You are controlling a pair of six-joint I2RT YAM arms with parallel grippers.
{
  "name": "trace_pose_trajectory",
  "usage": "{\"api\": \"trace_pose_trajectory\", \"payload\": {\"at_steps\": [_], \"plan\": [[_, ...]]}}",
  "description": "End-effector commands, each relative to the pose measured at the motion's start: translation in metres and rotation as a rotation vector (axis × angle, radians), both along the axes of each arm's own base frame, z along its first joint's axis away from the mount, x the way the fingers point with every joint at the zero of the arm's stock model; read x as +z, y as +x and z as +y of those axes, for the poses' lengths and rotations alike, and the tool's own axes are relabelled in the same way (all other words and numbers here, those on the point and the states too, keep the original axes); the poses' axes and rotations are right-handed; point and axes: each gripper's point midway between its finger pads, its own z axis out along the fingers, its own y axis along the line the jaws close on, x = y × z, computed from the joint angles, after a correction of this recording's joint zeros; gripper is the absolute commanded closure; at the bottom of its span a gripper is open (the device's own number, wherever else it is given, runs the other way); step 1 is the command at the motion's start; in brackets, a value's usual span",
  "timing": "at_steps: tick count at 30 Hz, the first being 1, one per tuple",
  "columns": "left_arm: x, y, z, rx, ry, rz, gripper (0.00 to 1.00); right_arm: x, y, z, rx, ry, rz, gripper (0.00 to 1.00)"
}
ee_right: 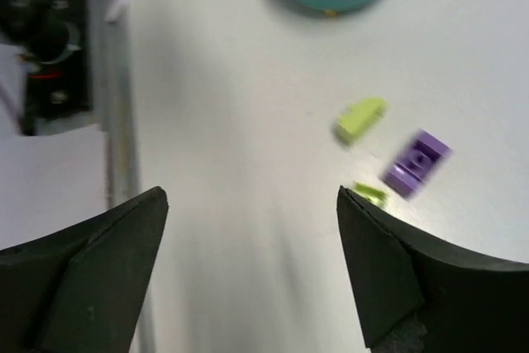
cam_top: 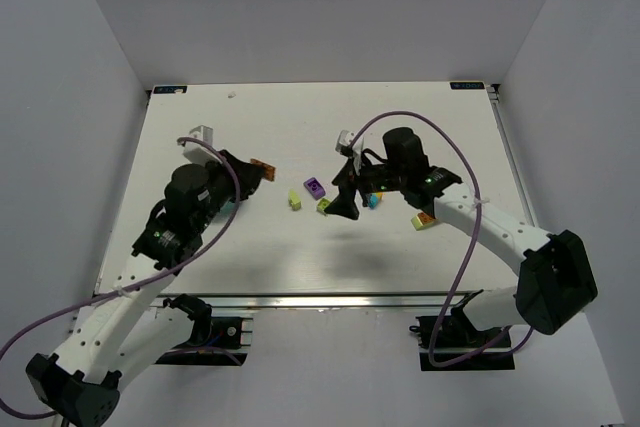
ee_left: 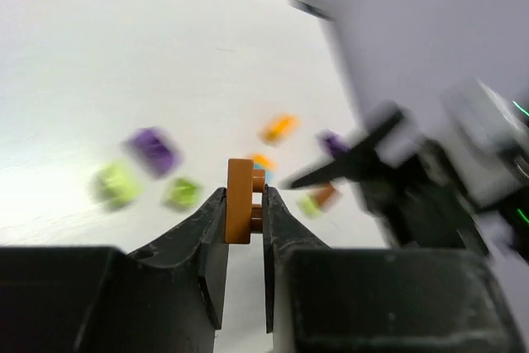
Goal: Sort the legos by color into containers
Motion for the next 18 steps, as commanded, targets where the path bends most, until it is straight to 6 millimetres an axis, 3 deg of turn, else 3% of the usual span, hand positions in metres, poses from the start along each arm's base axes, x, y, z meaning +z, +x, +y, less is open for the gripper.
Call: {"api": "trace_pose_trajectory", "payload": {"at_steps": [1, 2, 4, 5, 9, 18], "plan": [[-0.053, -0.006, 0.107, 0.532, 0.270, 0.307, 1.00, 0.011, 0.042, -0.024, -0.213, -0.039, -0.203, 0.14], [-0.052, -0.005, 0.127, 0.673, 0.257, 0.337, 1.00, 0.009, 0.046, -0.029, -0.233, -0.047, -0.201, 0.39], [-0.055, -0.016, 0.146, 0.771, 0.284, 0.409, 1.00, 0.009, 0.051, -0.035, -0.288, -0.057, -0.186, 0.92], [-0.059, -0.014, 0.152, 0.838, 0.255, 0.454, 1.00, 0.007, 0.052, -0.037, -0.296, -0.060, -0.176, 1.00], [-0.072, -0.011, 0.173, 0.976, 0.296, 0.569, 1.00, 0.009, 0.051, -0.039, -0.316, -0.052, -0.165, 1.00], [-0.101, 0.032, 0.206, 1.059, 0.295, 0.685, 1.00, 0.015, 0.049, -0.045, -0.337, -0.039, -0.167, 1.00]]}}
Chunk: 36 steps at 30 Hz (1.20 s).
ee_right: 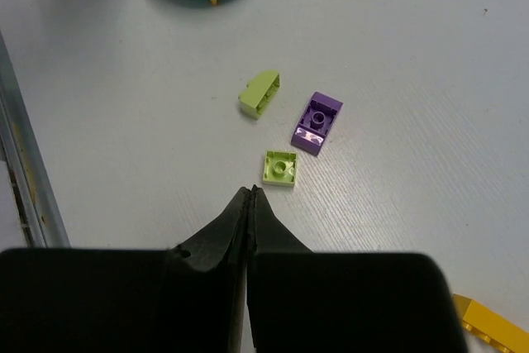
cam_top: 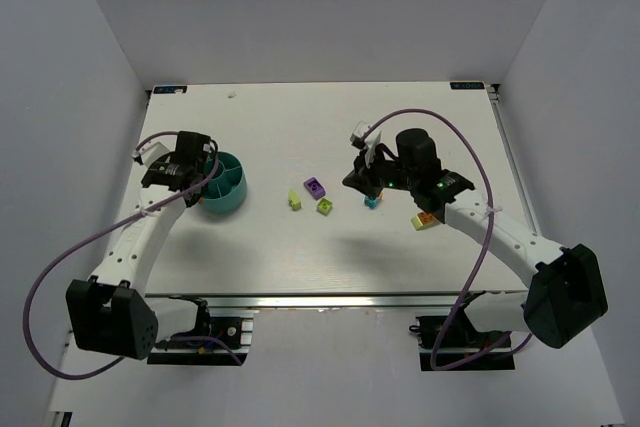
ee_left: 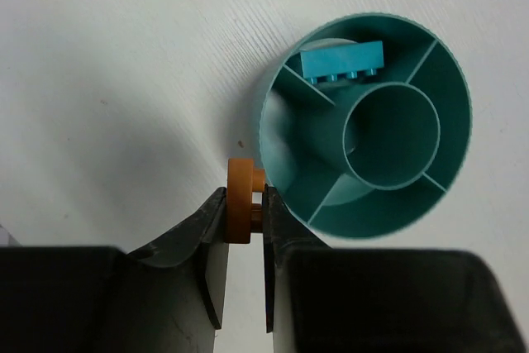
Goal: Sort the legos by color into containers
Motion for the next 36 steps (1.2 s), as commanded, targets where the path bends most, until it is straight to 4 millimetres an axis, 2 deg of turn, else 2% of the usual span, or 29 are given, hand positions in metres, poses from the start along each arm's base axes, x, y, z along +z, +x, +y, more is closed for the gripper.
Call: {"api": "trace_pose_trajectory", "payload": {"at_steps": [1, 7, 13, 16, 17, 19, 20, 22, 24, 28, 31, 34, 35, 36], "plan": [[0.012, 0.019, 0.008, 0.023, 0.007, -0.046, 1.00, 0.016, 0.003, -0.006, -0.027, 0.034, -0.050, 1.00], [0.008, 0.043, 0.007, 0.023, -0.010, -0.079, 1.00, 0.017, 0.002, -0.012, -0.031, 0.036, -0.053, 1.00], [-0.001, 0.049, 0.003, 0.011, -0.025, -0.074, 1.00, 0.015, 0.001, -0.014, -0.028, 0.037, -0.048, 0.99], [-0.012, 0.045, 0.003, 0.013, -0.025, -0.044, 1.00, 0.014, 0.004, -0.016, -0.032, 0.029, -0.054, 0.82], [-0.016, 0.044, 0.003, 0.012, -0.025, -0.037, 0.88, 0.012, 0.005, -0.017, -0.034, 0.022, -0.053, 0.65], [-0.020, 0.042, 0.002, 0.013, -0.028, -0.033, 0.70, 0.010, 0.011, -0.022, -0.041, 0.003, -0.062, 0.46], [-0.021, 0.041, 0.002, 0.013, -0.029, -0.035, 0.53, 0.008, 0.012, -0.023, -0.037, -0.005, -0.063, 0.32], [-0.021, 0.041, 0.003, 0.016, -0.027, -0.039, 0.44, 0.004, 0.017, -0.031, -0.034, -0.036, -0.089, 0.25], [-0.020, 0.042, 0.003, 0.014, -0.028, -0.039, 0.35, -0.003, 0.023, -0.038, -0.045, -0.078, -0.108, 0.23], [-0.012, 0.045, 0.002, 0.006, -0.029, -0.057, 0.31, -0.020, 0.036, -0.053, -0.063, -0.182, -0.134, 0.23], [0.003, 0.047, 0.000, -0.019, -0.032, -0.085, 0.29, -0.042, 0.044, -0.063, -0.043, -0.293, -0.155, 0.22], [0.033, 0.050, -0.009, -0.131, -0.031, -0.163, 0.22, -0.059, 0.047, -0.072, 0.080, -0.407, -0.230, 0.20], [0.039, 0.051, -0.024, -0.224, -0.077, -0.192, 0.20, -0.067, 0.038, -0.074, 0.233, -0.459, -0.301, 0.21], [0.042, 0.054, -0.033, -0.318, -0.069, -0.231, 0.16, -0.073, 0.040, -0.083, 0.281, -0.481, -0.329, 0.21]]}}
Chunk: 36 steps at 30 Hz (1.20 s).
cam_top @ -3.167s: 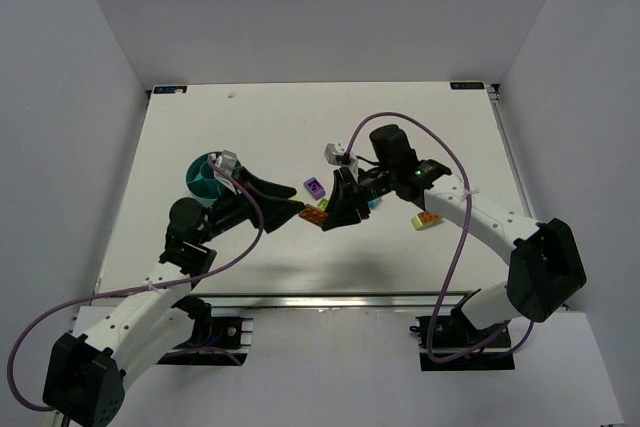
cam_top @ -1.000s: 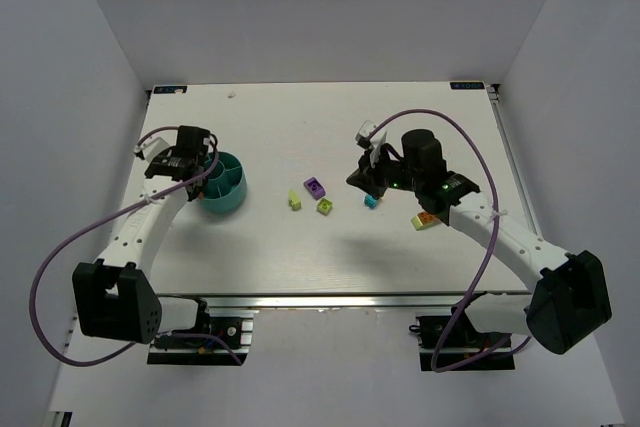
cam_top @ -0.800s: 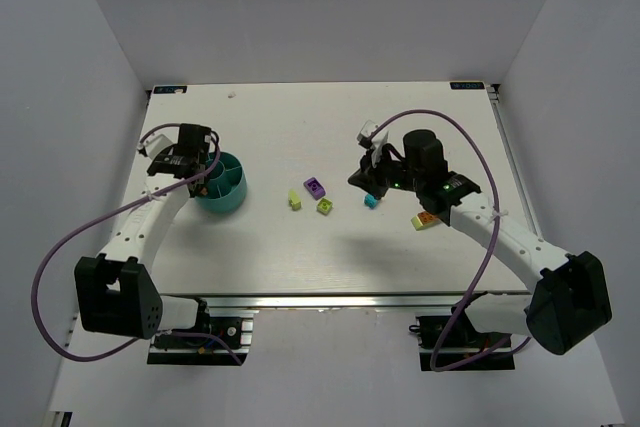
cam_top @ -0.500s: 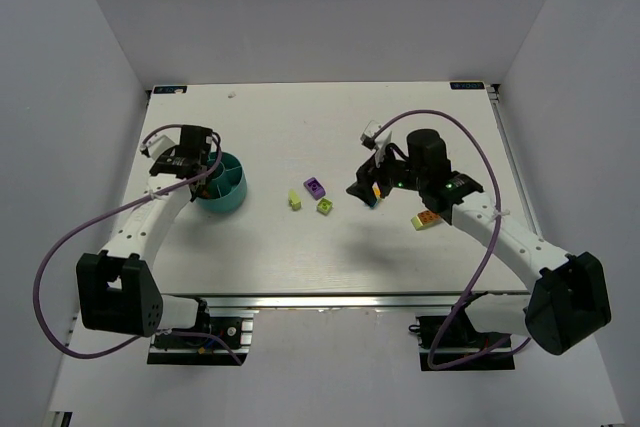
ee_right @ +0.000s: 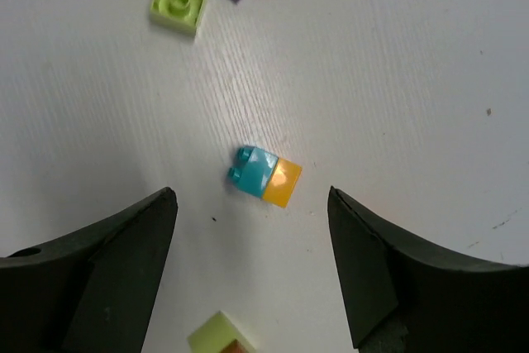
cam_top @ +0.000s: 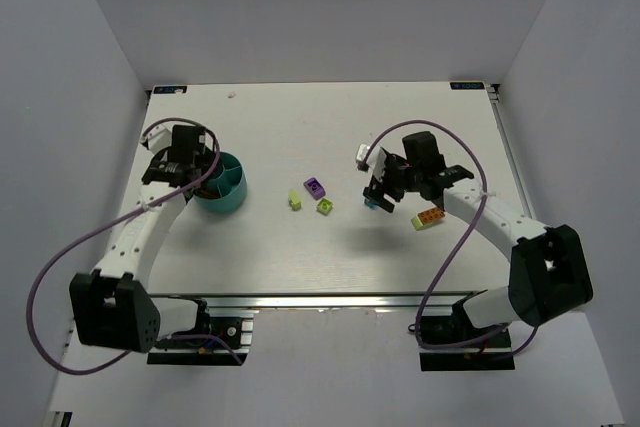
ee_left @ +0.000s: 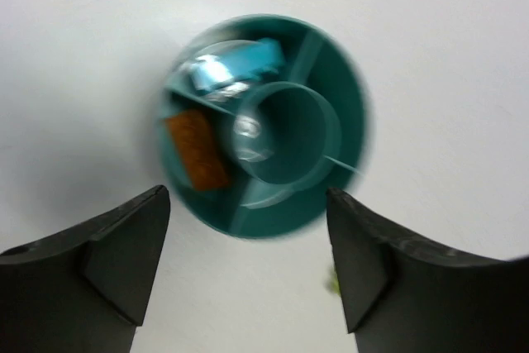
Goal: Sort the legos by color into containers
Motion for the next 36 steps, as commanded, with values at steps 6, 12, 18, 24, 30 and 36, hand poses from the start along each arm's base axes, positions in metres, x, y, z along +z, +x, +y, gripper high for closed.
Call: {"api": "trace_pose_trajectory", "payload": {"at_steps": [6, 12, 18, 24, 30, 36], "plan": [[0.072, -0.017, -0.071, -0.542, -0.116, -0.338, 0.02, -0.015, -0.010, -0.042, 0.692, -0.191, -0.300, 0.22], [0.055, -0.051, -0.086, -0.608, -0.201, -0.362, 0.02, -0.031, 0.009, -0.039, 0.850, -0.227, -0.299, 0.11], [0.056, -0.063, -0.091, -0.608, -0.252, -0.420, 0.02, -0.052, 0.027, -0.033, 0.929, -0.252, -0.260, 0.11], [0.058, -0.066, -0.093, -0.628, -0.255, -0.418, 0.02, -0.065, 0.032, -0.025, 0.965, -0.255, -0.193, 0.11], [0.056, -0.065, -0.095, -0.629, -0.263, -0.407, 0.02, -0.079, 0.032, -0.020, 1.000, -0.295, -0.172, 0.19], [0.056, -0.065, -0.096, -0.633, -0.268, -0.407, 0.02, -0.089, 0.040, -0.020, 1.002, -0.321, -0.146, 0.25]]}}
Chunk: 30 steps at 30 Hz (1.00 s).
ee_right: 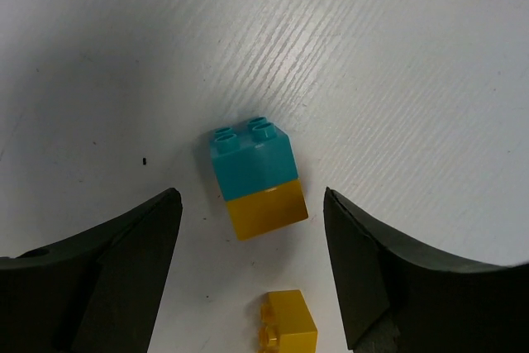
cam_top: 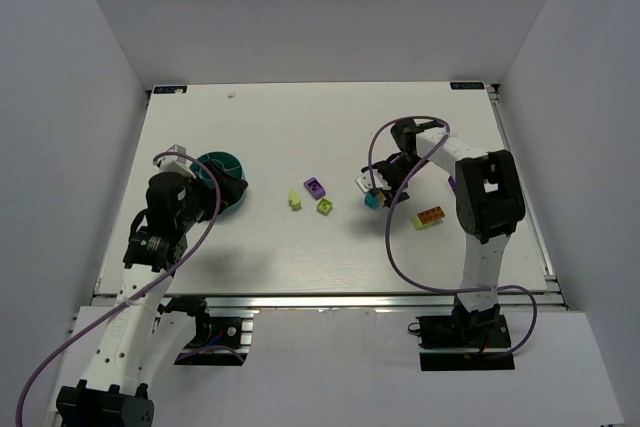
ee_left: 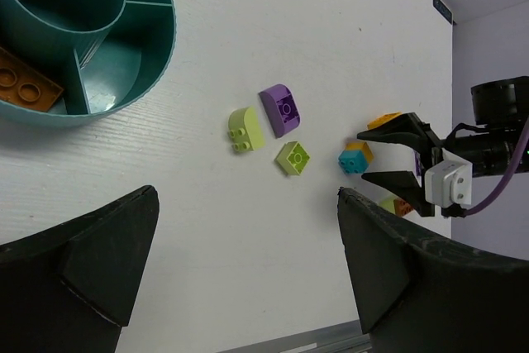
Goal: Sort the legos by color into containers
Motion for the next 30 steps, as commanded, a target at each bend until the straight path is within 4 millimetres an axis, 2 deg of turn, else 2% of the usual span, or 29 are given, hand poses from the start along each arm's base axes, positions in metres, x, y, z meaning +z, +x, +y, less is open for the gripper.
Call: {"api": "trace_pose_trajectory", "payload": {"at_steps": [1, 6, 11, 16, 20, 24, 30], "plan": [[0.008, 0.002, -0.003, -0.012, -0.015, -0.022, 0.02, 0.004, 0.009, 0.000, 0.114, -0.002, -0.074, 0.26], [0.012, 0.002, -0.010, -0.033, -0.060, -0.031, 0.02, -0.007, 0.014, -0.004, 0.127, -0.045, -0.083, 0.32], [0.018, 0.002, -0.019, -0.070, -0.103, -0.055, 0.02, -0.007, 0.011, -0.005, 0.131, -0.053, -0.072, 0.41], [0.010, 0.000, -0.032, -0.122, -0.166, -0.046, 0.02, -0.006, 0.005, -0.001, 0.136, -0.040, -0.074, 0.48], [0.005, 0.000, -0.037, -0.142, -0.200, -0.036, 0.02, -0.005, 0.001, 0.003, 0.109, -0.026, -0.047, 0.46], [0.004, 0.000, -0.039, -0.144, -0.216, -0.039, 0.02, -0.004, -0.002, 0.005, 0.079, -0.021, -0.036, 0.37], [0.004, 0.000, -0.040, -0.149, -0.222, -0.041, 0.02, -0.006, -0.002, 0.004, 0.053, -0.028, -0.021, 0.40]]}}
